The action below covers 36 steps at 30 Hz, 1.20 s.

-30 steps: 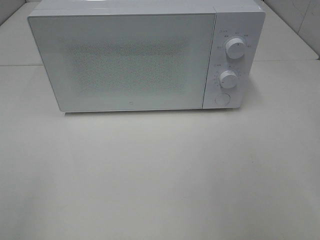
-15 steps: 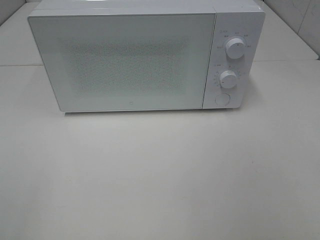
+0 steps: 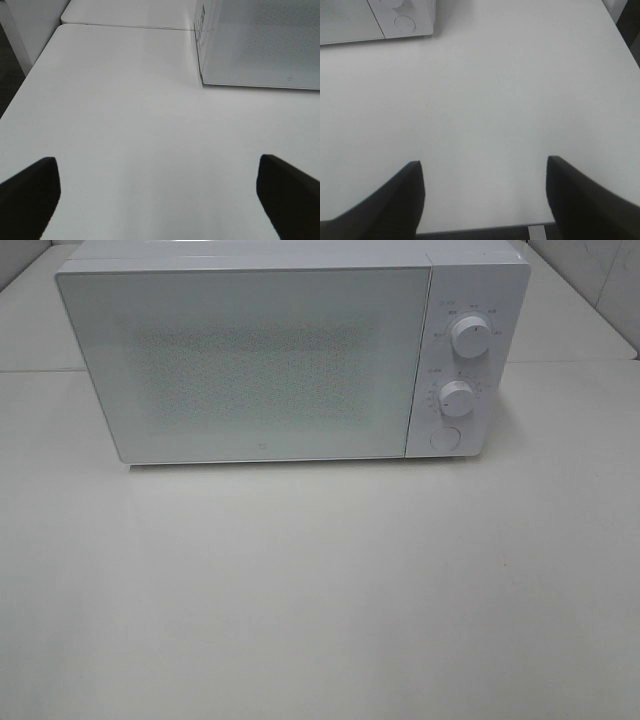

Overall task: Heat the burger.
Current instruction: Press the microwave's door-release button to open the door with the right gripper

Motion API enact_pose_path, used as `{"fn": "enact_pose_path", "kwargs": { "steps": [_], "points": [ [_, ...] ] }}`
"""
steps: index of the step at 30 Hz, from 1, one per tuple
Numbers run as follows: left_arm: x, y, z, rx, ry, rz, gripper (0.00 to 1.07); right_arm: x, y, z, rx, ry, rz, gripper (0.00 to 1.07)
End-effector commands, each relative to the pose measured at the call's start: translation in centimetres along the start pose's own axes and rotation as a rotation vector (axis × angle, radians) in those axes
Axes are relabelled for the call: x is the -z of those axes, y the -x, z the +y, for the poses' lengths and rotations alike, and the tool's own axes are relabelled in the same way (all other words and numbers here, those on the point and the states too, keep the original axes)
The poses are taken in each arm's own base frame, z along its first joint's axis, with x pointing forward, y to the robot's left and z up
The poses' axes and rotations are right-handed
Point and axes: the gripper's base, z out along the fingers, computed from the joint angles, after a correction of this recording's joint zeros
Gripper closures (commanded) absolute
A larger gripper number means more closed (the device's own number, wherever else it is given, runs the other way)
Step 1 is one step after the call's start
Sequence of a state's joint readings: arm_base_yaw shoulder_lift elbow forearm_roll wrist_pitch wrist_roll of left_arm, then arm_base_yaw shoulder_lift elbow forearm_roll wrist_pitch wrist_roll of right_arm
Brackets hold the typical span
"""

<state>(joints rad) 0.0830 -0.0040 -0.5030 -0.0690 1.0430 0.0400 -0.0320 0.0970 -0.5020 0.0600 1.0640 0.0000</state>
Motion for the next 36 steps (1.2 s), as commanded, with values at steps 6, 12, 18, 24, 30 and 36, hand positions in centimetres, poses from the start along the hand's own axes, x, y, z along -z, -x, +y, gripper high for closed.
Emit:
{"fn": "enact_pose_path", "kwargs": {
  "steps": [6, 12, 18, 24, 30, 36],
  "points": [
    [0.2, -0.1, 0.0, 0.006, -0.006, -0.022, 0.06, 1.4, -1.2, 0.0, 0.020, -0.008, -0.134, 0.39],
    [0.1, -0.1, 0.0, 0.006, -0.006, -0.015, 0.06, 1.3, -1.1, -0.1, 0.027, 0.000, -0.127, 0.39],
    [0.0, 0.0, 0.0, 0.007, -0.006, -0.008, 0.06, 1.3, -1.1, 0.0, 0.022, 0.003, -0.128, 0.39],
    [0.0, 0.0, 0.0, 0.007, -0.006, -0.008, 0.06, 1.3, -1.1, 0.0, 0.024, 0.001, -0.128, 0.39],
    [0.0, 0.0, 0.0, 0.007, -0.006, -0.008, 0.06, 1.3, -1.1, -0.2, 0.023, -0.020, -0.129, 0.27],
    [0.0, 0.0, 0.0, 0.007, -0.006, -0.008, 0.06, 1.3, -1.1, -0.2, 0.023, -0.021, -0.129, 0.08]
  ]
}}
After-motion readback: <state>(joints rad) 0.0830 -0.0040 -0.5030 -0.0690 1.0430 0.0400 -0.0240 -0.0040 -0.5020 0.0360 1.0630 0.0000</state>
